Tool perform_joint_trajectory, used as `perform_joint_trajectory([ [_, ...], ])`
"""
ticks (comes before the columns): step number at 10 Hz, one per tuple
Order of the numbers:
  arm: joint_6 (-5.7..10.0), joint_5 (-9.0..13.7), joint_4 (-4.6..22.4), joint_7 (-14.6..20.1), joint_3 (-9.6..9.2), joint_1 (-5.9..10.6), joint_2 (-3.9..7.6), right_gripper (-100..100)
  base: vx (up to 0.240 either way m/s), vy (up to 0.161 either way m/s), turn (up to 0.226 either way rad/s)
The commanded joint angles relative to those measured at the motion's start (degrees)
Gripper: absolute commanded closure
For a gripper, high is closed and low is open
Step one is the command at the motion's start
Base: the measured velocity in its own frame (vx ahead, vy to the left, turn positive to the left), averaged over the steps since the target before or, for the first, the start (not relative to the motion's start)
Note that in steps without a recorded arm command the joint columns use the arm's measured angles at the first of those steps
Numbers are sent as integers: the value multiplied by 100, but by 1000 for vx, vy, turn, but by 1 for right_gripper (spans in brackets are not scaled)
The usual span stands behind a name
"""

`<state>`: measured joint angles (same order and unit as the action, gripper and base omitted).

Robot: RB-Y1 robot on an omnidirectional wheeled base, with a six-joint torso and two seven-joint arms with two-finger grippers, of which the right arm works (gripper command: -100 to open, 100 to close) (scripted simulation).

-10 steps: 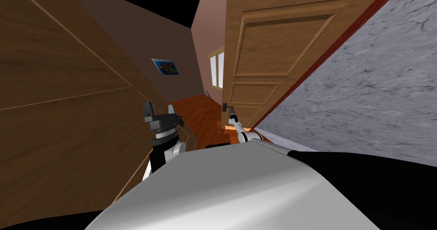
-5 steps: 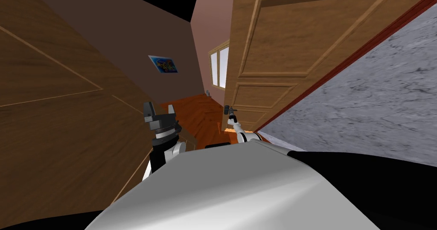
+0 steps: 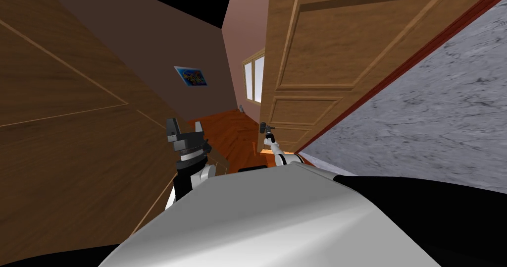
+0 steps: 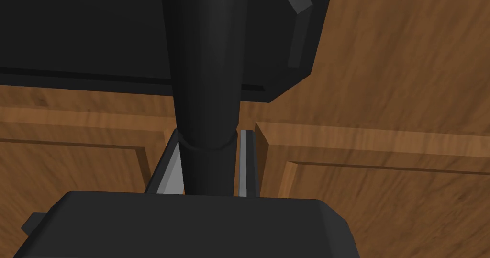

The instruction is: Push the door open

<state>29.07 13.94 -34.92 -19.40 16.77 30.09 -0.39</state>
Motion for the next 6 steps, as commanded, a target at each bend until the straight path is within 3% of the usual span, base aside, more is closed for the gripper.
perform_joint_trajectory([
  [1, 12, -1, -12, -4, 4, 10, 11, 100, 0, 0, 0],
  [2, 58, 113, 15, -176, 176, 26, 157, 100, 106, 5, -16],
  [5, 141, 271, 34, -421, 422, 65, 221, 100, 205, 36, -45],
  [6, 141, 271, 43, -421, 422, 65, 221, 100, 179, 16, -1],
])
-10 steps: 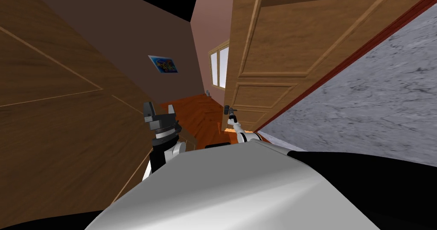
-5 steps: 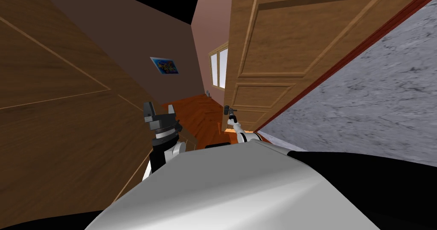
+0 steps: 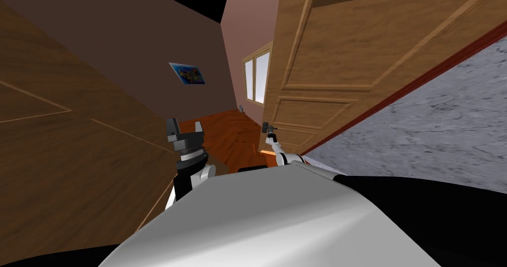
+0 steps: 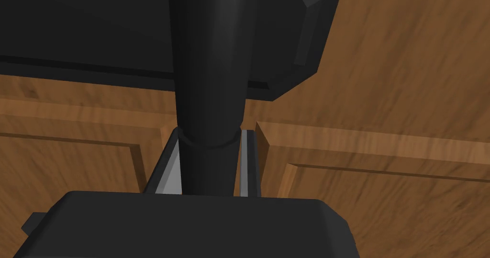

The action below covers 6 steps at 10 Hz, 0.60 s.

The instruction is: Push the door open

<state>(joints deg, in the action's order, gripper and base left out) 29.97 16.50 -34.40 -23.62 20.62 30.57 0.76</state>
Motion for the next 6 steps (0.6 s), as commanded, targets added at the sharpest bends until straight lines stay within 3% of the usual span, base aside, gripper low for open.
perform_joint_trajectory([
  [1, 95, 100, -7, -132, 170, 38, 83, 100, 191, 39, -45],
  [4, 175, 252, 11, -369, 406, 76, -71, 100, 182, 26, -55],
  [6, 223, 344, 23, -512, 549, 98, -257, 100, 175, 82, -72],
])
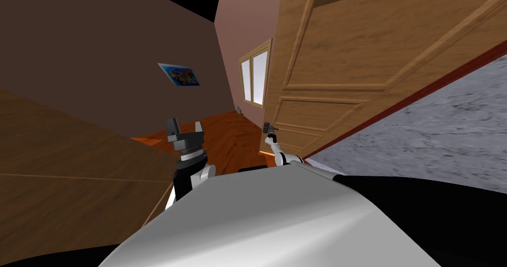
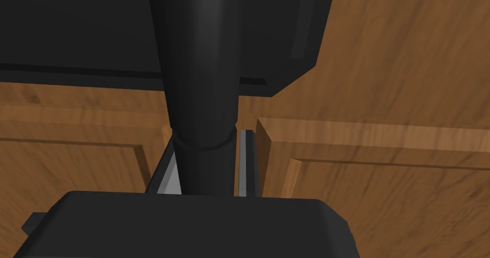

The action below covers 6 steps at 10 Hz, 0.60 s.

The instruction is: Push the door open

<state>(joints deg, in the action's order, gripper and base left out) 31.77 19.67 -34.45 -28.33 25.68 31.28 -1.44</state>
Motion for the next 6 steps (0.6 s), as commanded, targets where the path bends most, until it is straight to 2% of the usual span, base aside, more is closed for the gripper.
perform_joint_trajectory([
  [1, 0, 0, 0, 0, 0, 0, 0, 100, 58, 39, -33],
  [2, 73, 72, -9, -127, 141, 13, 176, 100, 95, -35, -5],
  [4, 73, 72, -9, -127, 141, 13, 176, 100, 102, -29, 3],
  [6, 147, 157, -23, -285, 311, 27, 280, 100, 153, -22, -18],
])
